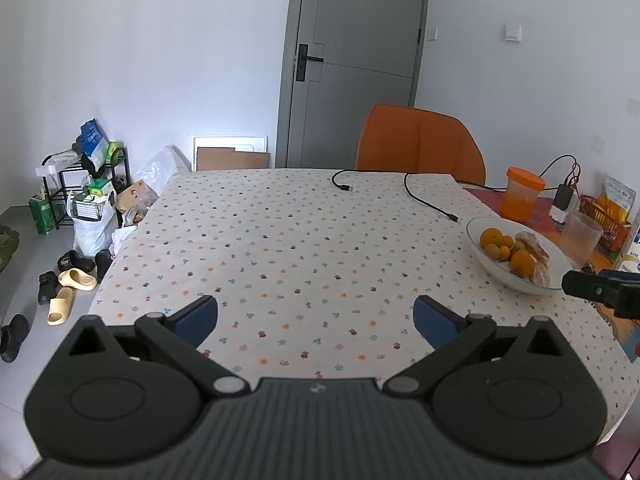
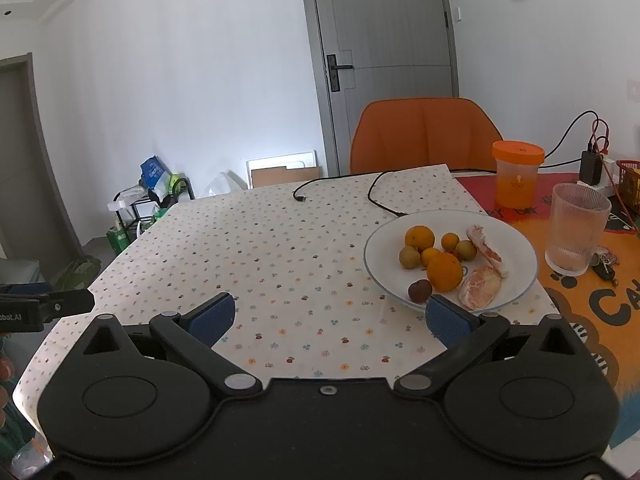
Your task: Organize fruits
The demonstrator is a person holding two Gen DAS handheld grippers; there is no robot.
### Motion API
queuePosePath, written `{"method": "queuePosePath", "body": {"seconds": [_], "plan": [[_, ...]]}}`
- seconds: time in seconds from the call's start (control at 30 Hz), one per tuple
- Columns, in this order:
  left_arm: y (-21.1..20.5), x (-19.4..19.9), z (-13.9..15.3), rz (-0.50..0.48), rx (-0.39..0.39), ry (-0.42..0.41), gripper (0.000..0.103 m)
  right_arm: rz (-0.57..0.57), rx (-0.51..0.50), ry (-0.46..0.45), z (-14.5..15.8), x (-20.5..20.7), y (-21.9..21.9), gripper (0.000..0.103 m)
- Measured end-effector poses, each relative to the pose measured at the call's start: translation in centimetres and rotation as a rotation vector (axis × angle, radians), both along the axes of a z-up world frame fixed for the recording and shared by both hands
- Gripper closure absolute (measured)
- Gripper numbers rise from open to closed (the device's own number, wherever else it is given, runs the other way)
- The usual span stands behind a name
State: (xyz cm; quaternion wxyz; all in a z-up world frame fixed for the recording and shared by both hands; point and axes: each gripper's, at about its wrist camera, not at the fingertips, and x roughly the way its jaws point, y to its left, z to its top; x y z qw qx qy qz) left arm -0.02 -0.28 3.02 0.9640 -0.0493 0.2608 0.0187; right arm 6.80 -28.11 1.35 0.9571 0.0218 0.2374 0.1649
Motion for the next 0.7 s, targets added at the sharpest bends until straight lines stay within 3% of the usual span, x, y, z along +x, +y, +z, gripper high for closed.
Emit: {"method": "queuePosePath", "body": {"seconds": [0.7], "plan": [[0.31, 0.01, -0.09, 0.007, -0.004, 0.002, 0.000, 0.000, 0.005, 0.000, -0.06, -0.02, 0.04, 0.000]]}}
